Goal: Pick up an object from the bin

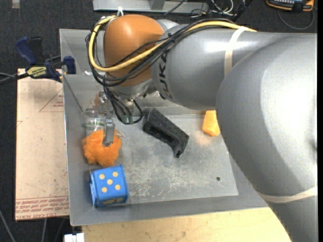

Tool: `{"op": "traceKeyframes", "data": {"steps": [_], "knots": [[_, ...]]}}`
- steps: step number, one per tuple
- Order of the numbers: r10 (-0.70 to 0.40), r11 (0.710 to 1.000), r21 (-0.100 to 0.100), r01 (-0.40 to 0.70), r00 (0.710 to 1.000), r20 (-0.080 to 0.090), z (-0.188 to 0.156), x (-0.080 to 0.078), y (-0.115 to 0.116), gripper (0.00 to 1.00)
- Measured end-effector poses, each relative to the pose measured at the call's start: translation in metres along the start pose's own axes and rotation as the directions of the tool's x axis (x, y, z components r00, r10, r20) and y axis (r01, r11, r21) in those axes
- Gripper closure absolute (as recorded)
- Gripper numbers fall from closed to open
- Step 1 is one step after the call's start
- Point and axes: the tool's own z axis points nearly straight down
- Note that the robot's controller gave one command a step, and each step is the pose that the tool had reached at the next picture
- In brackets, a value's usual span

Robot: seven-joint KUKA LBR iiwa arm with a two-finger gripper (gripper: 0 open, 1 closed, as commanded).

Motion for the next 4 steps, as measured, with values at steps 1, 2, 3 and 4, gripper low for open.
{"op": "traceKeyframes", "data": {"steps": [1,2,3,4], "knots": [[0.004,1.000,-0.001,-0.004,1.000,0.007,-0.006,-0.002,-0.001,0.00],[-0.101,0.995,-0.002,0.101,0.995,0.008,0.046,0.008,0.004,0.00],[-0.136,0.991,-0.004,0.136,0.991,0.012,0.065,0.012,0.007,0.00],[-0.294,0.956,-0.001,0.294,0.956,0.011,0.056,0.023,0.010,0.00]]}}
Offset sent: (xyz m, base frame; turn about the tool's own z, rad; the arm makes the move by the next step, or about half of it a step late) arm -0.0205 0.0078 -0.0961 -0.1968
